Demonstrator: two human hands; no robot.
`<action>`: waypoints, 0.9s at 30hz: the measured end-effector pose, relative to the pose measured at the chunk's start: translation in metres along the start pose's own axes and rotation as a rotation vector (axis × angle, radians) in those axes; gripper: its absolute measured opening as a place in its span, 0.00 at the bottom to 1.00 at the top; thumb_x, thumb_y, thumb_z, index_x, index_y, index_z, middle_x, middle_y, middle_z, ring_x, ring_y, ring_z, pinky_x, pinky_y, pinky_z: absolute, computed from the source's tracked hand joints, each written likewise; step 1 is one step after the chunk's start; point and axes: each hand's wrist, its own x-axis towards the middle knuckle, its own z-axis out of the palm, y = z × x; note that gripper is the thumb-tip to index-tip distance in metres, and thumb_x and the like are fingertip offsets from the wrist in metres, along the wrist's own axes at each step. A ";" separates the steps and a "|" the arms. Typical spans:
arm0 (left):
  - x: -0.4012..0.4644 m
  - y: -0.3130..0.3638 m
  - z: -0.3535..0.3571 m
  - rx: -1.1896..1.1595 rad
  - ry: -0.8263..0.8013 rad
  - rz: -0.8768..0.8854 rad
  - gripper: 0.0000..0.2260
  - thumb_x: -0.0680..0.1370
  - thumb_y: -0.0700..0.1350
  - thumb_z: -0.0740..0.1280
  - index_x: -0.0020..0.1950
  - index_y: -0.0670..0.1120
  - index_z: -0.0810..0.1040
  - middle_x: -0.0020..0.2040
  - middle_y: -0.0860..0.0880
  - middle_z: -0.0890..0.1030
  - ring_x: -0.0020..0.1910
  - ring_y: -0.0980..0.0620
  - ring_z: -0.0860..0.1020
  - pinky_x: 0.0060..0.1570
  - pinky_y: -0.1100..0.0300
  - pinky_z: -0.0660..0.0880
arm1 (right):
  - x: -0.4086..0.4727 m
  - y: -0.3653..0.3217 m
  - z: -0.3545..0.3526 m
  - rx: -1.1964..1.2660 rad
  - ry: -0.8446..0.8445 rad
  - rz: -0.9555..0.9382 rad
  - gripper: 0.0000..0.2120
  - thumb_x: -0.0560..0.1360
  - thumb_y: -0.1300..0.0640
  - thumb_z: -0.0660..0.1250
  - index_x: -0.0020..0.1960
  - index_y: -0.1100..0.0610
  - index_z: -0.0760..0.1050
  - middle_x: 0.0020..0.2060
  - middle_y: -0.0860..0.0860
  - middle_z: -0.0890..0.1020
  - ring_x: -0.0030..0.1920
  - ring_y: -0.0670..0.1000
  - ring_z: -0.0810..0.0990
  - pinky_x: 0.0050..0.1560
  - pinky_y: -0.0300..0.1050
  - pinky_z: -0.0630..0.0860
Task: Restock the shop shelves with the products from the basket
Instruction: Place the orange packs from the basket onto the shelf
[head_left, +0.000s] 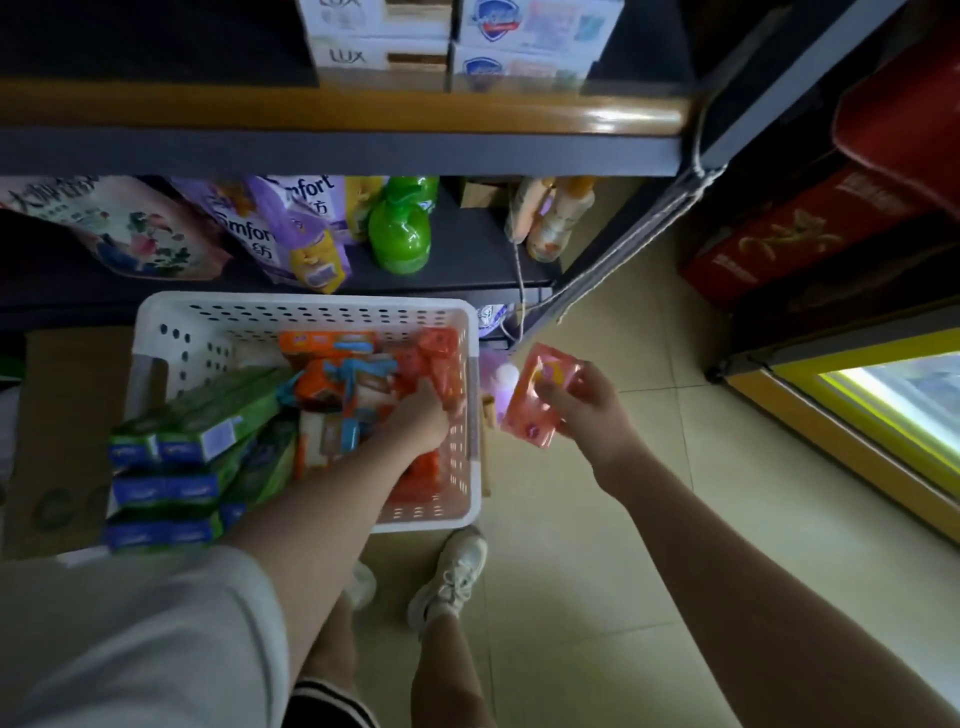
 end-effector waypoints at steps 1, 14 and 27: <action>0.001 0.002 0.007 -0.101 0.017 -0.048 0.19 0.80 0.52 0.56 0.64 0.39 0.63 0.51 0.43 0.78 0.50 0.42 0.78 0.48 0.54 0.72 | 0.003 0.003 -0.003 0.091 -0.046 0.053 0.11 0.74 0.58 0.67 0.56 0.55 0.73 0.44 0.51 0.80 0.44 0.53 0.80 0.46 0.50 0.79; -0.076 -0.007 -0.042 -0.589 -0.011 -0.038 0.07 0.74 0.48 0.68 0.49 0.47 0.75 0.41 0.51 0.77 0.40 0.53 0.76 0.41 0.60 0.72 | -0.023 -0.024 0.003 0.259 -0.345 0.114 0.10 0.78 0.55 0.59 0.55 0.58 0.74 0.40 0.54 0.82 0.33 0.47 0.82 0.32 0.37 0.76; -0.174 -0.112 -0.254 0.202 0.673 0.583 0.21 0.68 0.36 0.72 0.61 0.41 0.73 0.61 0.44 0.75 0.63 0.43 0.70 0.63 0.60 0.60 | -0.068 -0.148 0.149 0.210 -0.303 -0.033 0.16 0.74 0.57 0.64 0.61 0.58 0.73 0.42 0.51 0.81 0.39 0.50 0.80 0.36 0.44 0.78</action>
